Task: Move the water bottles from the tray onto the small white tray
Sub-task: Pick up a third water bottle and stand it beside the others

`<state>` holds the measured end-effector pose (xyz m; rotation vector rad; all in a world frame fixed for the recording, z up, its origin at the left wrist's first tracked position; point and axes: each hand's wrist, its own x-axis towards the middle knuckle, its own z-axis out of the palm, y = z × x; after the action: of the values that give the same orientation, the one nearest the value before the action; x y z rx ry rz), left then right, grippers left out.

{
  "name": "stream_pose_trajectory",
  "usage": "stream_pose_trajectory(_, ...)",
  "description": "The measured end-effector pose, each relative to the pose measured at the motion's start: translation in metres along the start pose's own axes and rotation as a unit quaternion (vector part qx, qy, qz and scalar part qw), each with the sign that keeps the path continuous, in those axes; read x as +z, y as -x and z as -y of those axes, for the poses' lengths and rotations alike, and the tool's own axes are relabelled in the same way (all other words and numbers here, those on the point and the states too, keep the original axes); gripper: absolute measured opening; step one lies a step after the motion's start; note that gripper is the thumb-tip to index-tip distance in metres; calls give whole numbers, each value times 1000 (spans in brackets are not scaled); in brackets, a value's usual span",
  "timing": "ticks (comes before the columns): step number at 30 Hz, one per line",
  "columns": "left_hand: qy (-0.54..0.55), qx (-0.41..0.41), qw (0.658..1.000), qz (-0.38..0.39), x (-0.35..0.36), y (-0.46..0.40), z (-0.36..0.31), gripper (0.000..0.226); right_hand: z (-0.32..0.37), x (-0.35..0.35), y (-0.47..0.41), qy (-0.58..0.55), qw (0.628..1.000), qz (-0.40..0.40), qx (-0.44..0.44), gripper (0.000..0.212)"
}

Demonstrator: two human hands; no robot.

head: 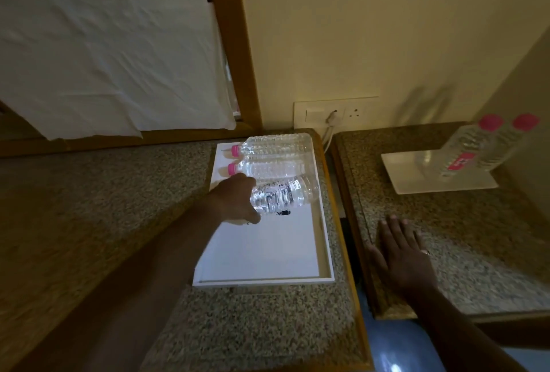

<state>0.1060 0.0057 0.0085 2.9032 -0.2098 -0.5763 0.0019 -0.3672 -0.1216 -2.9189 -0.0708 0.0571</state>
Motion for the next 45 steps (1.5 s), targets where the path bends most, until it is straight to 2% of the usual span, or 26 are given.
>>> stream_pose_trajectory(2,40,20,998,-33,-13,5,0,90,-1,0,0,-1,1000,-1,1,83)
stream_pose_trajectory(6,86,86,983,-134,-53,12,-19,73,3,-4,2,-13,1000,-12,-3,80)
stream_pose_trajectory(9,151,107,966,-180,-65,15,-46,71,3,-6,3,-19,1000,-15,-6,81)
stream_pose_trajectory(11,310,96,916,-235,-57,16,-65,56,2,-5,3,-20,1000,-15,-6,81)
stream_pose_trajectory(13,450,53,835,-313,-44,15,-83,49,2,-5,2,-22,1000,-17,-5,79)
stream_pose_trajectory(15,533,-7,764,-364,-32,11,-101,58,3,-4,2,-21,1000,-16,-5,78)
stream_pose_trajectory(16,562,-28,739,-370,-27,8,-110,63,1,-4,2,-22,1000,-16,-4,77)
stream_pose_trajectory(17,576,-39,730,-367,-23,6,-116,66,1,-4,2,-25,1000,-17,-3,77)
stream_pose_trajectory(18,571,-35,738,-357,-19,3,-121,67,1,-4,1,-26,999,-21,-2,76)
stream_pose_trajectory(21,505,7,805,-310,-11,0,-127,69,1,-3,1,-24,999,-21,0,77)
stream_pose_trajectory(23,468,12,827,-312,-9,-1,-126,72,0,-4,1,-22,1000,-14,-1,78)
stream_pose_trajectory(27,456,-14,815,-357,-17,-1,-133,67,0,-6,1,-30,1000,-9,-1,77)
stream_pose_trajectory(31,444,30,820,-360,-26,-7,-163,64,-8,-10,0,-38,999,-3,-11,72)
stream_pose_trajectory(34,459,69,816,-345,-31,-19,-201,65,-24,-12,-1,-32,999,6,-8,74)
stream_pose_trajectory(39,498,88,809,-299,-27,-61,-276,84,-70,-23,1,-25,999,-4,28,74)
stream_pose_trajectory(45,458,108,839,-274,-7,-115,-338,90,-99,-27,1,-30,999,-6,13,71)
